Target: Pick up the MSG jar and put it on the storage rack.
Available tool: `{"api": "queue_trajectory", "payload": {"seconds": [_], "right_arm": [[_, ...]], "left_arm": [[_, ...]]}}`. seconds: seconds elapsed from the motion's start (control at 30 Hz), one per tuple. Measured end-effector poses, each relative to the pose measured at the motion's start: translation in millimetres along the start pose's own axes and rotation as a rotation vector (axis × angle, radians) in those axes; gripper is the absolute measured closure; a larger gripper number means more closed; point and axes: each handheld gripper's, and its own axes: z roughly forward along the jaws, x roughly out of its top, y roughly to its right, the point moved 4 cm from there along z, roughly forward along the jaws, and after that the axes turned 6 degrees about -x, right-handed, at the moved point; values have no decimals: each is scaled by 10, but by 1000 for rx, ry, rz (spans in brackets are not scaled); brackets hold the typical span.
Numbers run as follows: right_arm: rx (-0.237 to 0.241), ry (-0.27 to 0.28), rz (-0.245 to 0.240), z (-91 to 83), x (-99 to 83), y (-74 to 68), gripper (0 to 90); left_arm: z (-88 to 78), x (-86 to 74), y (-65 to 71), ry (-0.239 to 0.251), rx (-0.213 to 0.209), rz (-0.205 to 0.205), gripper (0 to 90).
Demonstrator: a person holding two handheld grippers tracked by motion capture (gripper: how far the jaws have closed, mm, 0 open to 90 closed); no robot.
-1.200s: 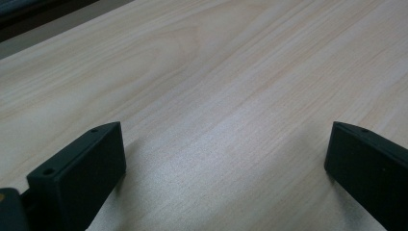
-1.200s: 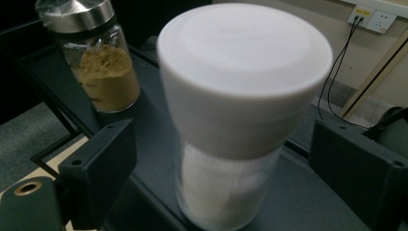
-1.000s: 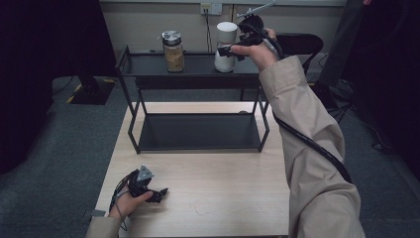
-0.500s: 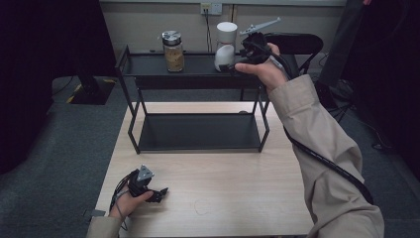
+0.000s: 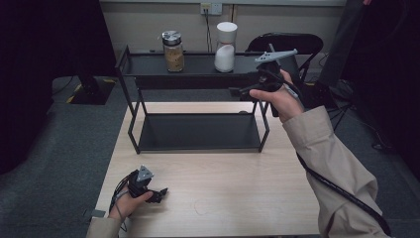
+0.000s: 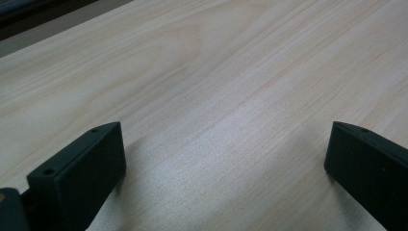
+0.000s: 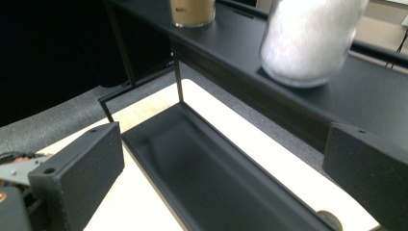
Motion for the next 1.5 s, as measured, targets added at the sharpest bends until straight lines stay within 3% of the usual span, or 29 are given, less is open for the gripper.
{"api": "queue_trajectory", "payload": {"seconds": [0.27, 0.67, 0.93, 1.3, 1.5], "right_arm": [[9, 0, -15, -158, -279, -31, 0], [18, 5, -33, -243, -678, -198, 0], [36, -9, -21, -237, -951, -246, 0], [11, -13, 20, -283, -1340, -278, 0], [-2, -9, 15, -309, -1529, -322, 0]], "left_arm": [[0, 0, 0, 0, 0, 0, 0], [1, 2, -4, 0, -1, 2, 0], [4, 8, -5, -2, 0, 3, 0], [4, 8, -4, -3, 2, 5, 0], [4, 8, -4, -3, 2, 6, 0]]}}
